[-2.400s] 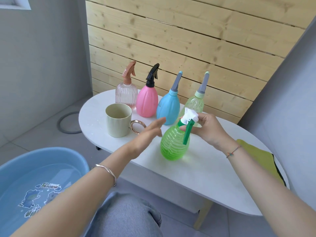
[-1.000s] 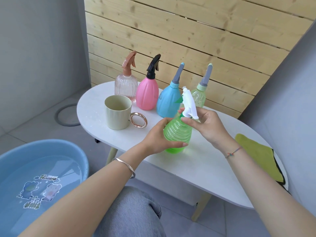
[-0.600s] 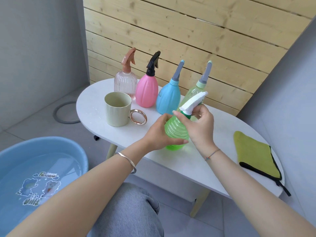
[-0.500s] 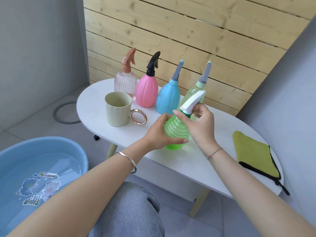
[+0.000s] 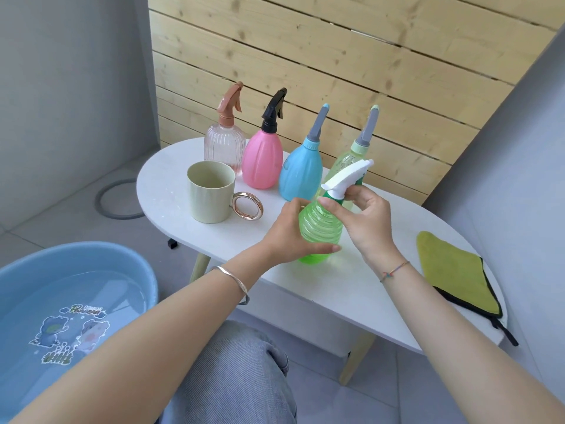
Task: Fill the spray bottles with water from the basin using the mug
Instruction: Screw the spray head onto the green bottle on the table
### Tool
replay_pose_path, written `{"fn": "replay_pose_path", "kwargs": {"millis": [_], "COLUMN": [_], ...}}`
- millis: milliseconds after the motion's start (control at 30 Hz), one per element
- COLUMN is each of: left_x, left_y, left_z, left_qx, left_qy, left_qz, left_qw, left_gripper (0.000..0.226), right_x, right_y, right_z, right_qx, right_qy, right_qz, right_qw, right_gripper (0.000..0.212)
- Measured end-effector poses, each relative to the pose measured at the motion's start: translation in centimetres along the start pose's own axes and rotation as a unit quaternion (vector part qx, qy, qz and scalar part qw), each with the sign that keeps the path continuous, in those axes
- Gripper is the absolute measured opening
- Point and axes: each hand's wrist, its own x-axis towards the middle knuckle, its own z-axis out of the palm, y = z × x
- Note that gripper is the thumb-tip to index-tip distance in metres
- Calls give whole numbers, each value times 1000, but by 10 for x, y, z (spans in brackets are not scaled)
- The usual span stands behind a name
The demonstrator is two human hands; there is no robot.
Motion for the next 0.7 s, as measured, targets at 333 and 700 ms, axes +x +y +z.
{"fn": "replay_pose_path", "kwargs": {"millis": [333,700], "left_x": [7,3], "left_y": [14,12], "left_z": [4,2], "left_qx": [18,-20], "left_qy": [1,-42], "left_qz": [5,25], "left_qw": [1000,999], "left_gripper": [88,69], "right_x": [7,5], "right_y": [3,4], "right_z": [-12,-20], "right_qx": [41,37], "right_qy": [-87,-78], "right_qz": [19,20], "right_qw": [995,996], "right_gripper": [21,37]}}
